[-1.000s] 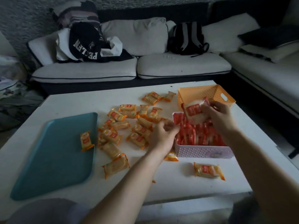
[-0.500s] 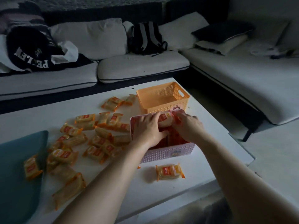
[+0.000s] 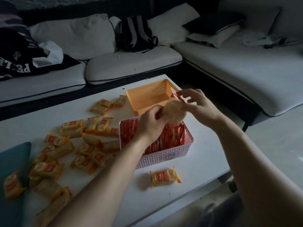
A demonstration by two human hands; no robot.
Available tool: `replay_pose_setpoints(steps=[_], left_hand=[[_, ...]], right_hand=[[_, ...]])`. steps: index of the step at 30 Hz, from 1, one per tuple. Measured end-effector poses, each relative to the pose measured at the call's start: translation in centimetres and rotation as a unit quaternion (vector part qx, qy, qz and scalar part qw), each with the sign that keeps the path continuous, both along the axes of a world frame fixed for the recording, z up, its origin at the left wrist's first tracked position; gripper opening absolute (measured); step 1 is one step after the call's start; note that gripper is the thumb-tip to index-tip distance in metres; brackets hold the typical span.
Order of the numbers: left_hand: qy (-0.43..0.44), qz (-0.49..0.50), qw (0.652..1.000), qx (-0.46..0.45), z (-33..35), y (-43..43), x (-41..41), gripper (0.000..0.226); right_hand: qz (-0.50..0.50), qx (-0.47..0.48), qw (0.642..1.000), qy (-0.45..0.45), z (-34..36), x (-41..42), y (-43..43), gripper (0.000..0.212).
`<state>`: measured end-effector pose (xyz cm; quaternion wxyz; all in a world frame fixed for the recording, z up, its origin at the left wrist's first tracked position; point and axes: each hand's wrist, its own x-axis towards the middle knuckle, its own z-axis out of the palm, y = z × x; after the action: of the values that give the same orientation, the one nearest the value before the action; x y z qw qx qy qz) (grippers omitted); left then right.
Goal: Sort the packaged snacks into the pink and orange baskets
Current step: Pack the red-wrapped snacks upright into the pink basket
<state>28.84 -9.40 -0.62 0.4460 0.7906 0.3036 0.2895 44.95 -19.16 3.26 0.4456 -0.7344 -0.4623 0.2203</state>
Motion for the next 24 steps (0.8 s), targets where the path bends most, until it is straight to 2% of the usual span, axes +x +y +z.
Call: replay_pose_setpoints(steps=[3, 6, 8, 10, 12, 14, 16, 21, 24], left_hand=[[0.03, -0.044, 0.998, -0.032, 0.1, -0.4, 1.0, 0.017], [0.09, -0.021, 0.995, -0.04, -0.4, -0.6, 1.8, 0.024], [0.184, -0.022, 0.981, 0.053, -1.0, -0.8, 2.4, 0.021], [0.283, -0.04, 0.949, 0.135, -1.7, -1.5, 3.1, 0.03], [0.334, -0.017, 0.918, 0.211, -2.2, -2.1, 3.8, 0.04], [0.353, 0.021, 0.894, 0.275, -2.1, -2.5, 4.4, 0.037], [0.362, 0.028, 0.893, 0.267, -1.9, -2.5, 4.6, 0.03], [0.349, 0.022, 0.926, 0.14, -2.2, -1.7, 3.6, 0.029], [0.342, 0.023, 0.929, 0.138, -2.2, -2.0, 3.4, 0.027]], right_hand=[[0.003, -0.034, 0.996, -0.08, 0.4, 1.0, -1.1, 0.028], [-0.037, -0.094, 0.99, -0.097, 0.2, 2.0, -1.9, 0.02], [-0.063, -0.135, 0.985, -0.089, 0.1, 2.5, -2.4, 0.022], [-0.092, -0.149, 0.982, -0.074, 0.0, 2.7, -2.7, 0.024], [-0.107, -0.149, 0.982, -0.051, 0.1, 2.6, -2.7, 0.024], [-0.1, -0.158, 0.982, -0.03, 0.2, 2.3, -2.6, 0.023], [-0.084, -0.177, 0.98, -0.024, 0.1, 1.8, -2.4, 0.019], [-0.083, -0.197, 0.972, -0.101, -0.1, 0.6, -1.8, 0.015], [-0.082, -0.21, 0.968, -0.113, 0.0, 0.4, -1.7, 0.021]])
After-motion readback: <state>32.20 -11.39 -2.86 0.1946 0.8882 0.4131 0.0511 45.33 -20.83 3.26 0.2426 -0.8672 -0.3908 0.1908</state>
